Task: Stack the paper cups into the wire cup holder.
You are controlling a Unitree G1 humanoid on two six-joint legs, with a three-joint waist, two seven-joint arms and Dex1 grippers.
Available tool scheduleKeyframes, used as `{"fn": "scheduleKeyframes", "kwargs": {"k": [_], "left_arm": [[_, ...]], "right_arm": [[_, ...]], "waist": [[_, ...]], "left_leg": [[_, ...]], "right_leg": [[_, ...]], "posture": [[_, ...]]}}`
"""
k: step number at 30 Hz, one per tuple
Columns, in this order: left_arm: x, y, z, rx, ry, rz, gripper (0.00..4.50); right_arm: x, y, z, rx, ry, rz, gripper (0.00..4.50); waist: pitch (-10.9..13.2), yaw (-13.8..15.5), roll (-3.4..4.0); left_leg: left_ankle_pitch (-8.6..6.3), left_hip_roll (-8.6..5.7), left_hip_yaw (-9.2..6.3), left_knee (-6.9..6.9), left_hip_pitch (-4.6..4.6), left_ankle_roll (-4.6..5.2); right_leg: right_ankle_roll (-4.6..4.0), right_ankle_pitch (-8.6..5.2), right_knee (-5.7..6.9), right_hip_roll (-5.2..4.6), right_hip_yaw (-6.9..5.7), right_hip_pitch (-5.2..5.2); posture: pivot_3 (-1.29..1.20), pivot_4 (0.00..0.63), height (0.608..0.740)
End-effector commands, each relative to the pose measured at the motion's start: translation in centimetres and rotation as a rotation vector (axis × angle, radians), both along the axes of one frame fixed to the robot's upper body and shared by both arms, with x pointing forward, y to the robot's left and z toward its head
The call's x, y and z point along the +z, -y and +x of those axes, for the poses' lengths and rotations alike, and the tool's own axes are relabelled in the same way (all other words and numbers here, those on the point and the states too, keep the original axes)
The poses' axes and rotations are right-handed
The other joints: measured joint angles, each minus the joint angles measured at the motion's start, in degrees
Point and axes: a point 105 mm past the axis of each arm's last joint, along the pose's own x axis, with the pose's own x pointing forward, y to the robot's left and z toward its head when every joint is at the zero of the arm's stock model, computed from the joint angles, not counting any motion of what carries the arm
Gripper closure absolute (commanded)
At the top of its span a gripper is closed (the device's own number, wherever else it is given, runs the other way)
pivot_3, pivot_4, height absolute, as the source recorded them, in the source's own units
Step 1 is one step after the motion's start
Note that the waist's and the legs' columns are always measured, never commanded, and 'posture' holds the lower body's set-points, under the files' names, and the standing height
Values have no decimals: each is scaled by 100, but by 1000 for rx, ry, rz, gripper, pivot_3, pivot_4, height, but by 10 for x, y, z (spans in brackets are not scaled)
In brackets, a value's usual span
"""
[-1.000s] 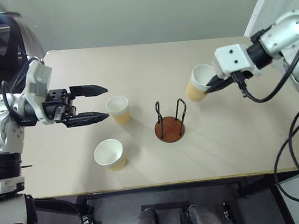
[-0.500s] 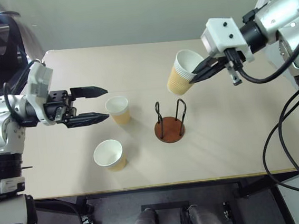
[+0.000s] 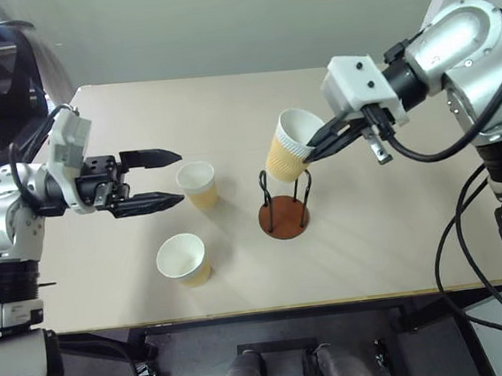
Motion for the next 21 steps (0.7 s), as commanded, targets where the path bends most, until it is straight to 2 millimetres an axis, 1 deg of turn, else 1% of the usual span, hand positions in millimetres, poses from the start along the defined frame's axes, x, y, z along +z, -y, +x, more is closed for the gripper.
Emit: {"fn": "scheduleKeyframes", "kwargs": {"k": [1, 7, 13, 18, 21], "left_arm": [[11, -1, -10, -37, 45, 9, 0], [11, -2, -11, -29, 40, 12, 0], [12, -4, -13, -21, 37, 16, 0], [13, -5, -13, -16, 39, 18, 0], [13, -5, -13, -13, 40, 19, 0]], "right_arm": [[5, -1, 1, 12, 53, 9, 4466], [-5, -1, 10, 12, 63, -16, 4466], [-14, 5, 16, 5, 75, -60, 4466], [-18, 9, 17, 10, 76, -89, 4466], [-20, 9, 12, 27, 65, -102, 4466]], "waist": [[0, 0, 0], [0, 1, 0], [0, 0, 0], [0, 1, 0], [0, 6, 0]], "left_leg": [[1, 0, 0, 0, 0, 1], [3, 0, 0, 2, -2, 2], [2, 0, 0, 2, -2, 1], [1, 0, 0, 2, -1, 0], [2, -1, 0, 3, -2, 0]], "right_leg": [[0, 0, 1, 0, 0, 0], [-2, 0, 1, 0, 0, 0], [-1, 2, 3, -1, 0, -1], [0, 3, 4, -1, -1, -2], [-1, 2, 4, -1, -1, -1]], "posture": [[0, 150, 740], [0, 150, 740], [0, 150, 740], [0, 150, 740], [0, 150, 740]]}}
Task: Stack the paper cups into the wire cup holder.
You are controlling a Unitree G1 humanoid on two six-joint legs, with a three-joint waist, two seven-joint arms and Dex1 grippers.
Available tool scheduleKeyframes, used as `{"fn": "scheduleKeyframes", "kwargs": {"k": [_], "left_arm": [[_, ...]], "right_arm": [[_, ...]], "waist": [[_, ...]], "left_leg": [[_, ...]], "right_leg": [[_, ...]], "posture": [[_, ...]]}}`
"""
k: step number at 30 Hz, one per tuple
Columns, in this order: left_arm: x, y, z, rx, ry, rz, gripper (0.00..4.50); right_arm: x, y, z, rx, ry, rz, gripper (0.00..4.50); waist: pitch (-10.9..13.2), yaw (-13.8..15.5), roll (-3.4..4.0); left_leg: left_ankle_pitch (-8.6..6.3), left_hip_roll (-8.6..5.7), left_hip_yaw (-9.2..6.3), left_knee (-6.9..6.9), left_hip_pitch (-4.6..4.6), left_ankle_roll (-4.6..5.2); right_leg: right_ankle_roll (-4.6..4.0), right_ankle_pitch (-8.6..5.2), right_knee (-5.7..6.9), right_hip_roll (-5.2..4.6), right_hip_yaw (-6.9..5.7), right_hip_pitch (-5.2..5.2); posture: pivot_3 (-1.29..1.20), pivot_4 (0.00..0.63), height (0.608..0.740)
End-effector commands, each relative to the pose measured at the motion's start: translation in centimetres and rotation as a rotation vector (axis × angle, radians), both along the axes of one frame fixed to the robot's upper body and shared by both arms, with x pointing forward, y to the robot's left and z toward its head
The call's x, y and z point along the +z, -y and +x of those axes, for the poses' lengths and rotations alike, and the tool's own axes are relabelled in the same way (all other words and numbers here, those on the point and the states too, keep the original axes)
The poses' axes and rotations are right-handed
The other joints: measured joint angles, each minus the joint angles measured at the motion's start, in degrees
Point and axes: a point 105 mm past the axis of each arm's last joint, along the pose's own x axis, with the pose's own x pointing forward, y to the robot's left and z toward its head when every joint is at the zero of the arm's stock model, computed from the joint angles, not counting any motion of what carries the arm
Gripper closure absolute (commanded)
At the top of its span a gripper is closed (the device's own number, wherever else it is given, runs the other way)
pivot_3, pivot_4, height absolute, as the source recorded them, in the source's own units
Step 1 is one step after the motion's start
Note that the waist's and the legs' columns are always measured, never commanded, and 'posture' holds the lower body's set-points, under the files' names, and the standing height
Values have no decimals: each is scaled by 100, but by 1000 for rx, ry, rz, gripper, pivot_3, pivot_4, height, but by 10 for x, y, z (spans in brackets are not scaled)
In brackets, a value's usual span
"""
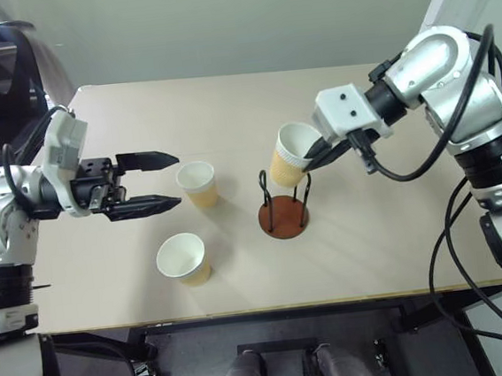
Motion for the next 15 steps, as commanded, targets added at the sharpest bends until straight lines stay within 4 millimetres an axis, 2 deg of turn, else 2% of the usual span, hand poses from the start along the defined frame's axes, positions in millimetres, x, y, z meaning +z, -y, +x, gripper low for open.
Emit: {"fn": "scheduleKeyframes", "kwargs": {"k": [1, 5, 8, 15], "left_arm": [[13, -3, -8, -20, 53, 9, 0], [14, -2, -6, -6, 76, 7, 0], [13, -3, -6, -4, 71, 15, 0], [13, -4, -6, 4, 69, 19, 0]], "right_arm": [[4, 1, -8, 35, 12, -9, 4466], [4, -2, -12, 57, 9, 0, 4466], [1, -7, -15, 74, -4, 14, 3967], [3, -13, -13, 66, -6, 46, 1526]], "waist": [[0, -1, 0], [0, -10, 0], [0, -11, 0], [0, -11, 0]], "left_leg": [[0, 0, 0, 0, 0, 0], [0, 1, 1, 0, 2, -1], [1, 2, 0, 0, 2, -1], [2, 1, 1, 0, 2, 0]], "right_leg": [[0, 0, 0, 0, 0, 0], [0, 0, 1, 1, 0, 0], [0, 0, 3, 1, 0, 0], [-3, 0, 2, 0, 0, 0]], "posture": [[0, 150, 740], [0, 150, 740], [0, 150, 740], [0, 150, 740]]}}
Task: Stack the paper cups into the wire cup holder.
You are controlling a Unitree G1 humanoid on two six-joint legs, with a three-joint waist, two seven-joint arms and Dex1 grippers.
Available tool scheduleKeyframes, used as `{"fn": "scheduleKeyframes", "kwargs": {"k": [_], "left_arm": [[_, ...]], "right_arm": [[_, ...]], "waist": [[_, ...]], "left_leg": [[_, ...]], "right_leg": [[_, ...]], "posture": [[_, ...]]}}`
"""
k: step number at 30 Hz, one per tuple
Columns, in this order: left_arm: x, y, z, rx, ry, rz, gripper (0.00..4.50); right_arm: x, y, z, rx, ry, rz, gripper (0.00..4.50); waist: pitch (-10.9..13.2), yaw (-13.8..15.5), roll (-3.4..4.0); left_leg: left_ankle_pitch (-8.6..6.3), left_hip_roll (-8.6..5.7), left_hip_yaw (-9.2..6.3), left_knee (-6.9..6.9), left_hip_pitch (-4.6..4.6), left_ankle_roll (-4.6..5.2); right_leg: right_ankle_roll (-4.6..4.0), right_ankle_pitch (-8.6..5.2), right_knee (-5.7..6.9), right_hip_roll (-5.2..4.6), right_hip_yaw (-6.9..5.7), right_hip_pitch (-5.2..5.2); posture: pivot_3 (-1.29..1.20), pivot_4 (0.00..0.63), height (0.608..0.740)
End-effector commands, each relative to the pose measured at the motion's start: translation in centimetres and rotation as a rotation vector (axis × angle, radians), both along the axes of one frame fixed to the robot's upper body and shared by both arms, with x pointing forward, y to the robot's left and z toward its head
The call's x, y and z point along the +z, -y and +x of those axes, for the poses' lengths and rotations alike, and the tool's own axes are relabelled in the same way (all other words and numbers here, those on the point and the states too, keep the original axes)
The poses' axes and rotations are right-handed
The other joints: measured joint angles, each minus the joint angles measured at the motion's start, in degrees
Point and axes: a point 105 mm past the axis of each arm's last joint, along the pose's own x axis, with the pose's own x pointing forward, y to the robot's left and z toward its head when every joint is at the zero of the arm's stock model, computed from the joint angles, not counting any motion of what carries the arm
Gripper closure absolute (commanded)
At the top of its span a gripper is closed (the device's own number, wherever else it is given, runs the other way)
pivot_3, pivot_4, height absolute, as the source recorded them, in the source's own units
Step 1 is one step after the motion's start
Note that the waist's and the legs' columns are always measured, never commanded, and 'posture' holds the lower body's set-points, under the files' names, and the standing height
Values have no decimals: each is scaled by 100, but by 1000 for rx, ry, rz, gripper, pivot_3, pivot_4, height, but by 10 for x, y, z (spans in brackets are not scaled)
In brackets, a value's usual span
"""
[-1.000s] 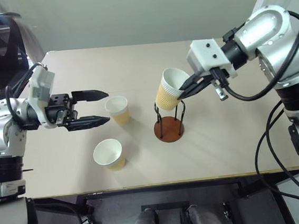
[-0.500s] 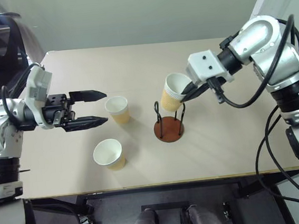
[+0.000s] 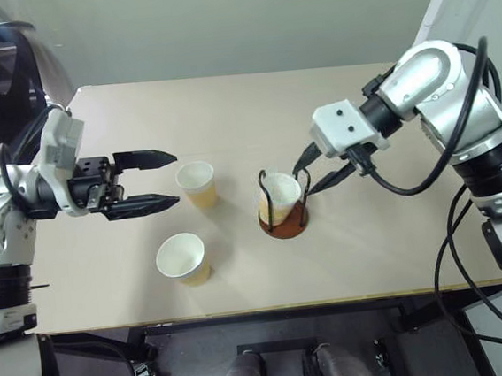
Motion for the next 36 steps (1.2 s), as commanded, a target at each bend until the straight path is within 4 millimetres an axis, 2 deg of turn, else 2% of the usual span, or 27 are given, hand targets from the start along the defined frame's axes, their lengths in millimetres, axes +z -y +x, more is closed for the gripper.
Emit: {"fn": "scheduleKeyframes", "kwargs": {"k": [1, 4, 5, 11, 15, 17, 22, 25, 31, 36], "left_arm": [[11, -2, -6, -1, 56, 18, 0], [10, -3, -5, 12, 41, 16, 0], [10, -4, -4, 24, 35, 17, 0], [11, -6, 11, 126, -10, 15, 0], [3, -15, 26, 249, 12, 94, 0], [-7, -21, 30, 292, -8, 188, 0], [-28, -37, 36, 296, 90, 484, 0], [-32, -45, 40, 282, 147, 621, 0], [-15, -45, 68, 318, 333, 802, 0], [-15, -37, 72, 247, 380, 867, 0]], "right_arm": [[15, -2, -1, -1, 48, 50, 1105], [19, -5, 2, -22, 42, 92, 128], [22, -6, 3, -34, 26, 124, 57], [48, -5, 16, -151, -66, 331, 57], [72, -2, 25, -243, -164, 524, 57], [79, 3, 31, -281, -186, 590, 57], [79, 19, 34, -306, -196, 640, 57], [77, 22, 31, -305, -215, 647, 57], [77, 24, 24, -274, -252, 662, 57], [76, 28, 23, -266, -241, 661, 57]], "waist": [[0, 0, 0], [0, 0, 0], [0, -1, 0], [0, 4, 0], [0, 1, 0], [0, 3, 0], [0, 9, 0], [0, 17, 0], [0, 44, 0], [0, 36, 0]], "left_leg": [[0, 0, 0, 0, 0, 0], [0, 0, 0, 0, 0, 0], [0, 0, -1, 0, 0, 0], [1, 0, -1, 0, -1, -1], [4, 0, 0, 0, 0, -5], [5, 0, -1, -3, 1, -7], [1, -1, -2, -4, -4, -11], [-3, -1, -2, -5, -4, -13], [-1, -3, -3, -4, -10, -11], [0, -5, -2, -5, -8, -9]], "right_leg": [[-2, -1, 0, 0, 0, 0], [-4, -2, 0, 0, 0, 0], [-5, -2, 0, 0, 0, 0], [-9, -3, 0, -1, 0, -1], [-13, -2, 0, 0, 0, -3], [-15, -3, 0, 0, 0, -3], [-17, -4, -2, 0, 0, -10], [-14, -3, -1, 0, 0, -13], [-8, 1, -1, -1, 1, -14], [19, 18, -4, -2, 1, -14]], "posture": [[0, 150, 740], [0, 150, 740], [0, 150, 740], [0, 150, 740], [0, 150, 740], [0, 150, 740], [0, 150, 740], [0, 150, 740], [0, 150, 740], [0, 150, 740]]}}
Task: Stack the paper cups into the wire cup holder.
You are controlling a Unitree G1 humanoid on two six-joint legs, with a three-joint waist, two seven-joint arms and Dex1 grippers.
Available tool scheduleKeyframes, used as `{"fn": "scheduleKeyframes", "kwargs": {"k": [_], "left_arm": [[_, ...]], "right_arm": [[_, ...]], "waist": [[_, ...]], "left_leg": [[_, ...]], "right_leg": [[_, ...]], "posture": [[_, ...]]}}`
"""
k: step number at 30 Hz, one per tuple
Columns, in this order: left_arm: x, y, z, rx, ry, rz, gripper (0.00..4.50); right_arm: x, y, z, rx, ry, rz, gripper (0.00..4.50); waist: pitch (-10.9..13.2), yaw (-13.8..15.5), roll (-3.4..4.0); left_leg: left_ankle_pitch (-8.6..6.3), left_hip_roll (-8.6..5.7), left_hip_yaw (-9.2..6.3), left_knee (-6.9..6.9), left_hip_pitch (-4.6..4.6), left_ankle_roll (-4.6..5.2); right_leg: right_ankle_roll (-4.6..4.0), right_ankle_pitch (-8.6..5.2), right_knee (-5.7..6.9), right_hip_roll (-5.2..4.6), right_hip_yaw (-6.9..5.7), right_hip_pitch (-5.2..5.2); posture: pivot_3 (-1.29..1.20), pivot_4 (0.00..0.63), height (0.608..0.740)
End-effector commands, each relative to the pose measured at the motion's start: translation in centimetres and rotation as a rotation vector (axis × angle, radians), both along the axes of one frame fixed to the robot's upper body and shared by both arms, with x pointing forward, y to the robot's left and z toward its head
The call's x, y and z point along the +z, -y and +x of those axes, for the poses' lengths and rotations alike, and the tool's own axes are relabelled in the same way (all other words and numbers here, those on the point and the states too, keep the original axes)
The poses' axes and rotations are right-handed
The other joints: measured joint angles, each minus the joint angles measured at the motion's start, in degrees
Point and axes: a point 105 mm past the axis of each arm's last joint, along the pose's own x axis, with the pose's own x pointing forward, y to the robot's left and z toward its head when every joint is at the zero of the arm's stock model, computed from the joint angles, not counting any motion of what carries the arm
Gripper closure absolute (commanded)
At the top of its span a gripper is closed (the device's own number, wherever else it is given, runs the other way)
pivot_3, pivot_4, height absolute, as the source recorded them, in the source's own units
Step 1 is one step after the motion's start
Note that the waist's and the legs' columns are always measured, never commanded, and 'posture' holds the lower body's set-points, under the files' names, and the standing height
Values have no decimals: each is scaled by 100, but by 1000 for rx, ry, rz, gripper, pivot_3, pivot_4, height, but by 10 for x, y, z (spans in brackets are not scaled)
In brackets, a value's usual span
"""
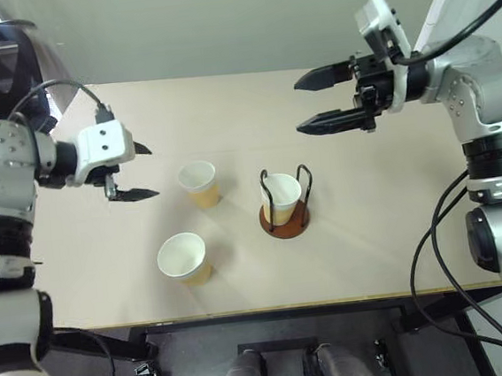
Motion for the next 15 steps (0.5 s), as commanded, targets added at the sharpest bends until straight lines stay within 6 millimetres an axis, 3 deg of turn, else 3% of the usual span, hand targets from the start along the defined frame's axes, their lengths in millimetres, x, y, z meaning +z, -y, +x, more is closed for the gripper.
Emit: {"fn": "scheduleKeyframes", "kwargs": {"k": [1, 8, 15], "left_arm": [[6, 5, -1, -73, 41, 72, 0], [-1, 14, -3, -143, -12, 104, 0], [-1, 14, 4, -156, 16, 222, 0]], "right_arm": [[15, 7, -9, 29, 77, 26, 57], [3, 23, -12, 53, 114, -51, 57], [-4, 23, -8, 42, 102, -60, 57]], "waist": [[0, 0, 0], [0, 0, 0], [0, -3, 0]], "left_leg": [[-1, 1, -1, -1, 0, 0], [-6, 1, -1, -2, -5, 6], [0, 1, 0, 3, -2, 9]], "right_leg": [[16, 9, 0, 0, 0, -1], [28, 16, -5, 1, -1, -2], [31, 19, 0, 1, -1, 0]], "posture": [[0, 150, 740], [0, 150, 740], [0, 150, 740]]}}
